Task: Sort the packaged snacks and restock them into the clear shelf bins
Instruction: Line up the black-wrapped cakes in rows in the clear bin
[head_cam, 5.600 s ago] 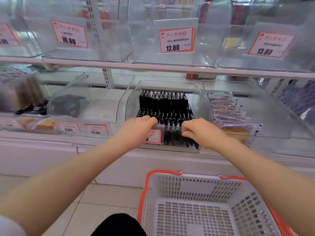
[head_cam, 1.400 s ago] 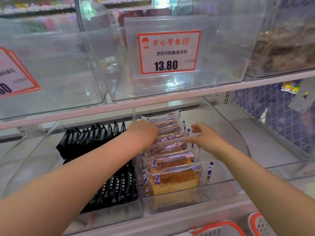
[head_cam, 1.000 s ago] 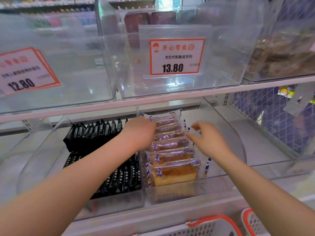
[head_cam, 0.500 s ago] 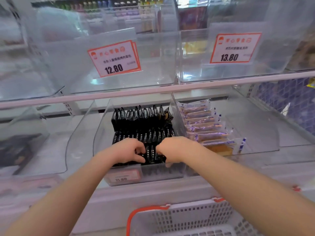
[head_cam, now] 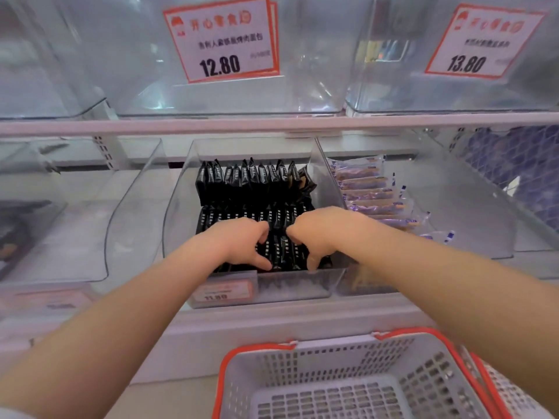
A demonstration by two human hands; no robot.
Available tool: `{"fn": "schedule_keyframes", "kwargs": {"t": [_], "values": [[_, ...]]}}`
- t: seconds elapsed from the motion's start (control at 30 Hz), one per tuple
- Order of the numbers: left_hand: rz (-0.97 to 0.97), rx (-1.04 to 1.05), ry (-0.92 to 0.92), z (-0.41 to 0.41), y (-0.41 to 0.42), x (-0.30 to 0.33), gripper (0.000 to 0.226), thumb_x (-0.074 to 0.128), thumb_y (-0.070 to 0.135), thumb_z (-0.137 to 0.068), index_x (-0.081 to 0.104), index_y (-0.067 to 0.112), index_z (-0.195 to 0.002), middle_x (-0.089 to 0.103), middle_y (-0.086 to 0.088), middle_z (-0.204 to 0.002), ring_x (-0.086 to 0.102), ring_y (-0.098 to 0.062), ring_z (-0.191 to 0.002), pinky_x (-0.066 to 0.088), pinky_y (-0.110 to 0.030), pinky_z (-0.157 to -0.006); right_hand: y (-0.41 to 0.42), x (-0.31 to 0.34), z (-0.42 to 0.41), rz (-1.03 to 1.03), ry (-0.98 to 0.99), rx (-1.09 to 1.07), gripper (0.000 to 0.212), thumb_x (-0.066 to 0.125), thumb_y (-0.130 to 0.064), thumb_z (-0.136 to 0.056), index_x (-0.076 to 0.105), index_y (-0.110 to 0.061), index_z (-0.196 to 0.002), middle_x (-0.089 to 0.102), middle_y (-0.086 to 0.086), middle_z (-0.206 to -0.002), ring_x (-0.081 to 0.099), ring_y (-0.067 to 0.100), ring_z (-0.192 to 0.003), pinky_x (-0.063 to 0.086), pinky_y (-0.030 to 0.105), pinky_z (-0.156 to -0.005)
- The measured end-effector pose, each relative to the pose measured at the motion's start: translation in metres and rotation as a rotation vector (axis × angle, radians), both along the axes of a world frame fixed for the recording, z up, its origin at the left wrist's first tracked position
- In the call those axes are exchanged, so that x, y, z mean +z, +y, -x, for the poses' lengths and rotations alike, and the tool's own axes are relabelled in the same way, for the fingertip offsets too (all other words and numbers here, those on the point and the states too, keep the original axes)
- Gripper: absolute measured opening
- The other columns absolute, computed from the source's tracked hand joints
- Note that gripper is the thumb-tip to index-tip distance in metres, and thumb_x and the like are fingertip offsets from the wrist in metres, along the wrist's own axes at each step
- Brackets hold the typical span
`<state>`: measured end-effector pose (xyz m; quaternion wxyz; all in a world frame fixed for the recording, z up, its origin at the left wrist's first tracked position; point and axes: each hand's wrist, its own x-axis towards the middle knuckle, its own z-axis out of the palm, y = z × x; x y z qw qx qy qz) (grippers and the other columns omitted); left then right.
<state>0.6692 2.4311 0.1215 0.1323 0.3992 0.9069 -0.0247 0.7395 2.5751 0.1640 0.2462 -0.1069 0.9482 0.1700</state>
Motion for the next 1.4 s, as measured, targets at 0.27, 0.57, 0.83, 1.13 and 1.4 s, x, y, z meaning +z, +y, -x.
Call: {"fn": "schedule_keyframes", "kwargs": {"t": [0.27,0.57,0.83,1.13,1.4], "values": [[-0.068,-0.034,-0.091,0.005,-0.029,0.006,0.044,0.069,0.049,-0.074,0.049,0.020,-0.100,0.048,0.006,-0.091,0.048,-0.015,-0.083,0.042,-0.029,-0.073,0.002,-0.011,-0.006,-0.078,0.058,0.035,0.059,0.068,-0.010,-0.080,0.035,-0.010,-0.129,0.046,0.010,-0.118,0.054,0.032,-0.101,0.042,0.039,-0.063],[0.234,-0.033,-0.036,0.003,-0.046,0.016,0.056,0.071,0.042,-0.074,0.045,0.021,-0.119,0.043,-0.001,-0.116,0.050,-0.022,-0.102,0.046,-0.040,-0.089,-0.014,-0.024,0.012,0.453,0.007,0.010,0.059,0.078,-0.047,-0.067,0.047,-0.016,-0.107,0.044,-0.002,-0.096,0.047,0.019,-0.088,0.044,0.034,-0.078],[0.246,-0.010,0.110,-0.004,-0.046,0.016,0.052,0.061,0.049,-0.082,0.044,0.020,-0.122,0.049,-0.002,-0.120,0.053,-0.024,-0.105,0.049,-0.041,-0.082,-0.016,-0.032,0.018,0.455,0.110,0.029,0.049,0.074,-0.042,-0.073,0.043,-0.018,-0.103,0.045,-0.001,-0.097,0.048,0.019,-0.087,0.044,0.035,-0.075],[0.570,-0.035,0.150,-0.001,-0.048,0.053,0.073,0.072,0.057,-0.066,0.048,0.020,-0.124,0.055,0.001,-0.119,0.055,-0.021,-0.104,0.045,-0.033,-0.071,-0.045,-0.046,0.027,0.387,0.261,0.161,0.048,0.061,-0.051,-0.080,0.046,-0.020,-0.113,0.050,0.001,-0.115,0.055,0.024,-0.098,0.044,0.033,-0.067],[0.565,-0.099,0.284,-0.003,-0.048,0.032,0.053,0.069,0.047,-0.076,0.045,0.020,-0.114,0.056,0.001,-0.101,0.057,-0.021,-0.088,0.051,-0.036,-0.074,-0.030,-0.044,0.020,0.464,0.205,0.141,0.053,0.064,-0.052,-0.079,0.045,-0.019,-0.116,0.049,0.000,-0.114,0.051,0.019,-0.094,0.047,0.037,-0.077]]}}
